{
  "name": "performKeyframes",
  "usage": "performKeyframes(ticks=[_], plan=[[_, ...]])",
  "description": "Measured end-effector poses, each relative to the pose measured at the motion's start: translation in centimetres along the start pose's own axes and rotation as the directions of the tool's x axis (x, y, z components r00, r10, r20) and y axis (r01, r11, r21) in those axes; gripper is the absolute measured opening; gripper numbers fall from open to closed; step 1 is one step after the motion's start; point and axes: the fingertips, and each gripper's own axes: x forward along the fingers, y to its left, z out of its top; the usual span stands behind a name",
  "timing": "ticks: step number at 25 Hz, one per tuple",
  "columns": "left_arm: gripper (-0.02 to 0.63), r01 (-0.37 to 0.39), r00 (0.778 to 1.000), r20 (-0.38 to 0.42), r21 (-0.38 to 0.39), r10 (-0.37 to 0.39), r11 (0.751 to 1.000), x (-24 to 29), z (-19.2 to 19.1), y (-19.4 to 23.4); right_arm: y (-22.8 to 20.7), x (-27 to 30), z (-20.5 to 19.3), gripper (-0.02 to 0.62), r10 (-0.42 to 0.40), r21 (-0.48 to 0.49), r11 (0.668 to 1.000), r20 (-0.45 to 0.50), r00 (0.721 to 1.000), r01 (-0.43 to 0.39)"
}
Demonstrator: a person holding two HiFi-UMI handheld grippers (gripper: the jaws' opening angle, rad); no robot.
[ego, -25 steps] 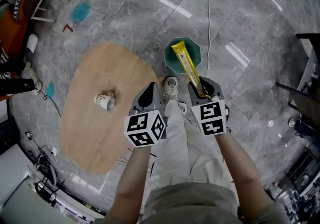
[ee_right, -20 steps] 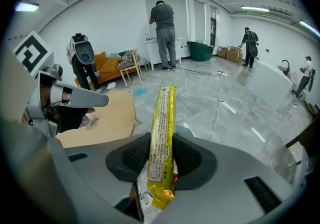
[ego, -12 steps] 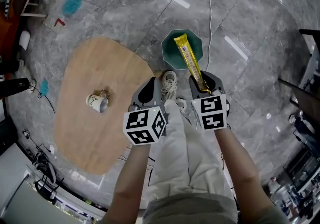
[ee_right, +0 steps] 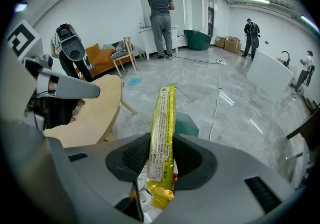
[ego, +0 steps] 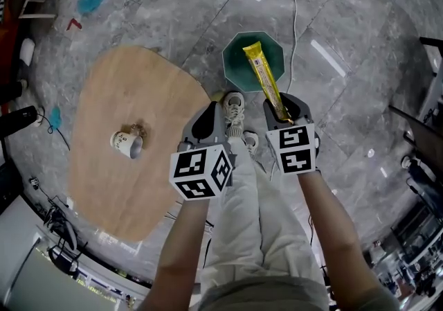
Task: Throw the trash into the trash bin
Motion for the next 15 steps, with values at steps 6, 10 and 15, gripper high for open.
performKeyframes(ticks=[6,10,15], plan=[[0.000,0.011,1.000,-0.017,0.012,-0.011,1.000,1.2,-0.9,0.3,-0.6,2.2,-1.0,0.135,-0.002,0.007,1.000,-0.019,1.000,0.002],[0.000,0.014,1.000,-0.024,0.010,-0.013,1.000,1.9,-1.5,0.7,-0.7,3.6,-1.9,0.135,-0.004,0.018,1.000,-0.036,0.999,0.005],[0.000,0.014,0.999,-0.036,0.004,-0.014,1.000,2.8,-2.1,1.1,-0.9,5.3,-2.7,0.135,-0.004,0.040,0.999,-0.060,0.998,0.006]])
